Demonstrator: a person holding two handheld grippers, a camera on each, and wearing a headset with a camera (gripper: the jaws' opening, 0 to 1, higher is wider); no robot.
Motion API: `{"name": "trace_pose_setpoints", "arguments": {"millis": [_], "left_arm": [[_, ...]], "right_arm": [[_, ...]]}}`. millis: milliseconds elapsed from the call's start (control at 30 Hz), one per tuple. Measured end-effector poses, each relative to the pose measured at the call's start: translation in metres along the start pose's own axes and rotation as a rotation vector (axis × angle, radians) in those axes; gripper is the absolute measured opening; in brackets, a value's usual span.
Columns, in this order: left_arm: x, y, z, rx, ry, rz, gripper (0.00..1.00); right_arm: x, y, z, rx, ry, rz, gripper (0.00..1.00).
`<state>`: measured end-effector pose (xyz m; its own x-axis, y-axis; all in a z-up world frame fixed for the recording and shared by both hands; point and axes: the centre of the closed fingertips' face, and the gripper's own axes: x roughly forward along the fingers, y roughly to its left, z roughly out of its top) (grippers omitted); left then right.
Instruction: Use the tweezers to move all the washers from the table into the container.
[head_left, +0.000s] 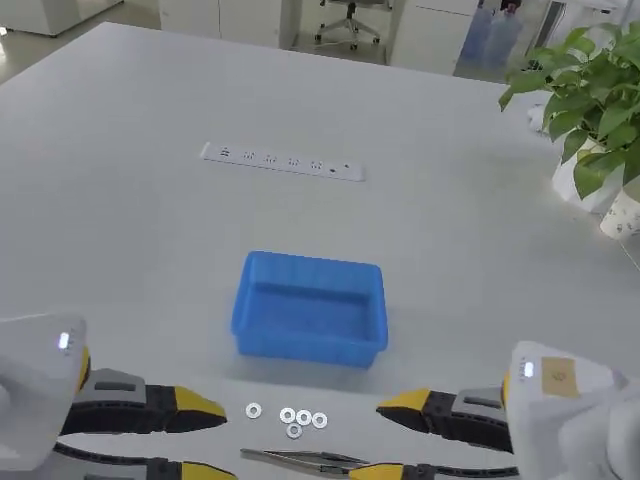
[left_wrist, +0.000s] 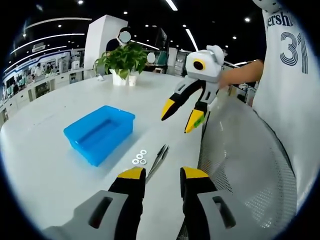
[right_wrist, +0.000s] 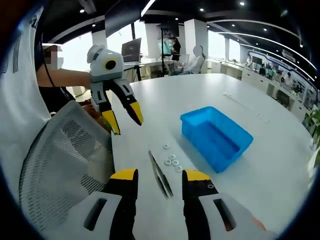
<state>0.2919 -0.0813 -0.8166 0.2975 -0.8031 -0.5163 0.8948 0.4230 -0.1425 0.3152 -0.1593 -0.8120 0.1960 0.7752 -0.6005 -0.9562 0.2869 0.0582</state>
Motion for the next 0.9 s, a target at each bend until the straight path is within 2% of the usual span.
{"name": "trace_pose_setpoints", "arguments": {"millis": [67, 133, 200, 333, 400, 467, 633, 733, 900], "left_arm": [[0.007, 0.007, -0.01, 0.026, 0.049, 0.012, 0.32], [0.015, 0.012, -0.013, 0.023, 0.051, 0.008, 0.32], [0.019, 0.02, -0.02, 0.05, 0.082, 0.027, 0.29], [0.027, 0.018, -0.029, 0.006, 0.126, -0.026, 0.29], [0.031, 0.022, -0.033, 0.025, 0.145, -0.02, 0.28], [0.034, 0.023, -0.041, 0.015, 0.183, -0.03, 0.28], [0.04, 0.025, -0.043, 0.046, 0.186, -0.043, 0.27], [0.042, 0.025, -0.051, 0.07, 0.227, -0.057, 0.26], [0.043, 0.025, -0.048, 0.084, 0.226, -0.072, 0.25]], "right_arm": [[0.01, 0.0, -0.007, -0.034, 0.041, 0.018, 0.36], [0.016, -0.001, -0.011, -0.05, 0.063, 0.028, 0.35], [0.021, -0.001, -0.018, -0.078, 0.097, 0.044, 0.35], [0.029, -0.001, -0.024, -0.085, 0.129, 0.059, 0.34], [0.03, -0.001, -0.026, -0.097, 0.143, 0.064, 0.32], [0.032, -0.002, -0.027, -0.097, 0.148, 0.065, 0.31], [0.039, -0.004, -0.03, -0.099, 0.169, 0.076, 0.3], [0.044, -0.002, -0.031, -0.105, 0.185, 0.096, 0.29], [0.049, -0.001, -0.034, -0.132, 0.212, 0.119, 0.28]]}}
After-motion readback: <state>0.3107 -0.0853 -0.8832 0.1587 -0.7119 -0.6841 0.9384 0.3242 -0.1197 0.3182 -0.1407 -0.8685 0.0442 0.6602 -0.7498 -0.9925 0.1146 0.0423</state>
